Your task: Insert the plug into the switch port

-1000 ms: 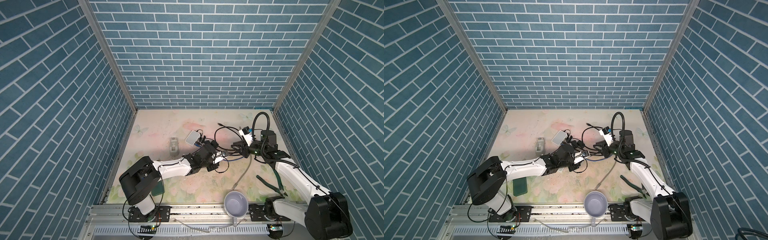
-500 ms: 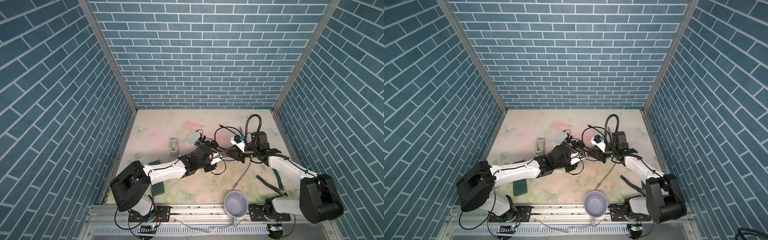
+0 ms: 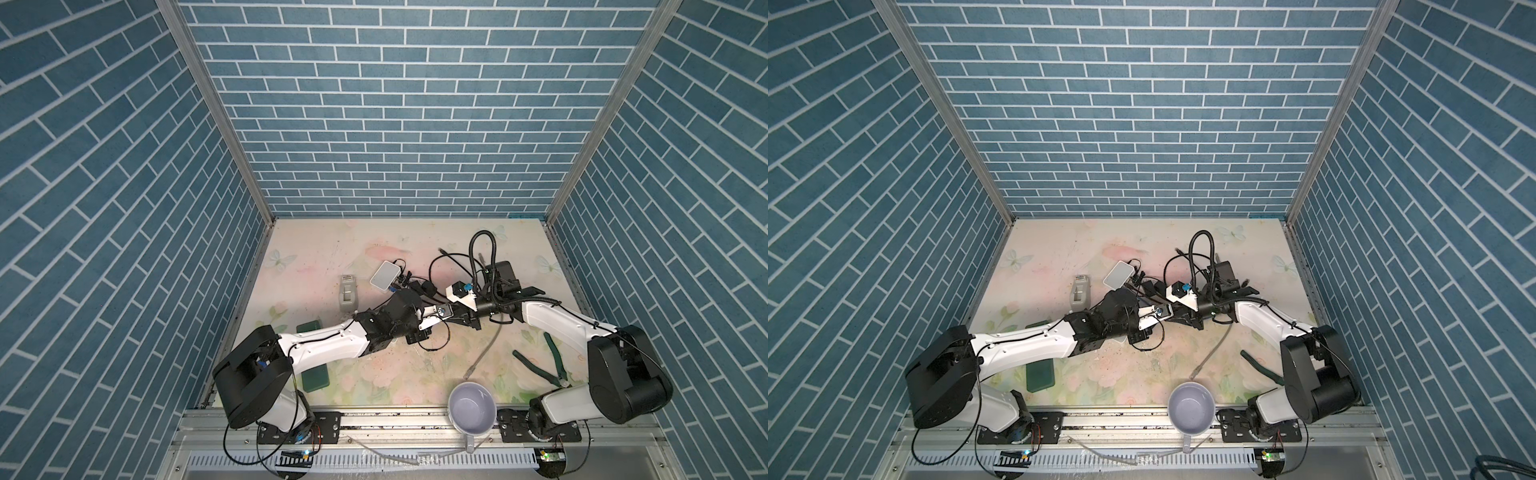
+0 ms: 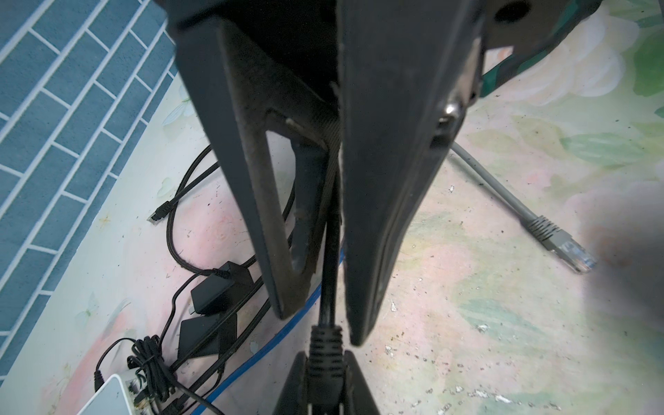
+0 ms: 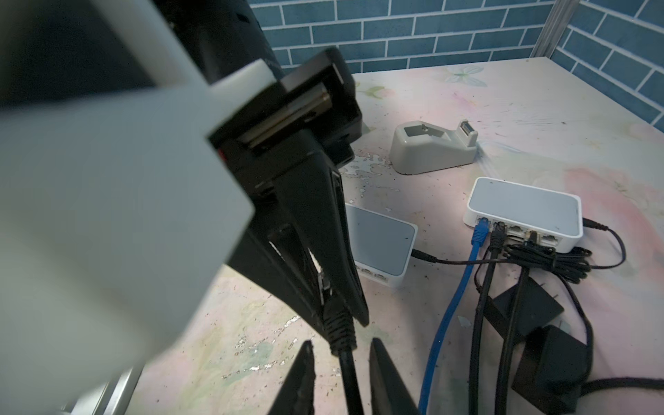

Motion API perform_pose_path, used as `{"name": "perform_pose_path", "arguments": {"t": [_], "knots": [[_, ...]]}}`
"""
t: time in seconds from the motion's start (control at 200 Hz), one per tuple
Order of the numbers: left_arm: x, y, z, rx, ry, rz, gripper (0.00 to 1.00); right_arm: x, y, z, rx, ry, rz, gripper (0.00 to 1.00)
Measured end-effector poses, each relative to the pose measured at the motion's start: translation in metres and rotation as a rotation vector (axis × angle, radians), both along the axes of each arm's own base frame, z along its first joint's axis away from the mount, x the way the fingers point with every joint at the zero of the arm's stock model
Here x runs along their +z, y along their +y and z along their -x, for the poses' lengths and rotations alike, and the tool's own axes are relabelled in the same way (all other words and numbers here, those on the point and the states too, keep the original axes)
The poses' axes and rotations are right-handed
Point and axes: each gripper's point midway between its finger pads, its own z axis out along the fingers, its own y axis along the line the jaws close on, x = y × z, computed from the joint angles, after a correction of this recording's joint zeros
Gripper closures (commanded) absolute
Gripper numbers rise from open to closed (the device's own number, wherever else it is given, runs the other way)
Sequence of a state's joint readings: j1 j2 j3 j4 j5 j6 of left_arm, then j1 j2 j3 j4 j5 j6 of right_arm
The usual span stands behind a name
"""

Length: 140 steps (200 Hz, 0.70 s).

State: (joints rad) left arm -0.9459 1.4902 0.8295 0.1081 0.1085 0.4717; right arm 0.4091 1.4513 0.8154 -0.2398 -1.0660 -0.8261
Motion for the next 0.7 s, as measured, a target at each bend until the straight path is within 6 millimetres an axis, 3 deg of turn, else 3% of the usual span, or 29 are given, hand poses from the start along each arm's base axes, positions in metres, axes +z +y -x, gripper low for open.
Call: {"name": "perform_pose_path", "arguments": {"t": [0.375,0.7], "knots": [[0.0,0.0,0.0,-0.009,-0.014,-0.009,0.91,-0.015,0.005,0.0,0.034,0.03,0.03,0.78],[0.0,0.0,0.0,-0.011,-0.017,-0.012,0.91,-0.012,0.007,0.0,0.051,0.021,0.016,0.81]]}}
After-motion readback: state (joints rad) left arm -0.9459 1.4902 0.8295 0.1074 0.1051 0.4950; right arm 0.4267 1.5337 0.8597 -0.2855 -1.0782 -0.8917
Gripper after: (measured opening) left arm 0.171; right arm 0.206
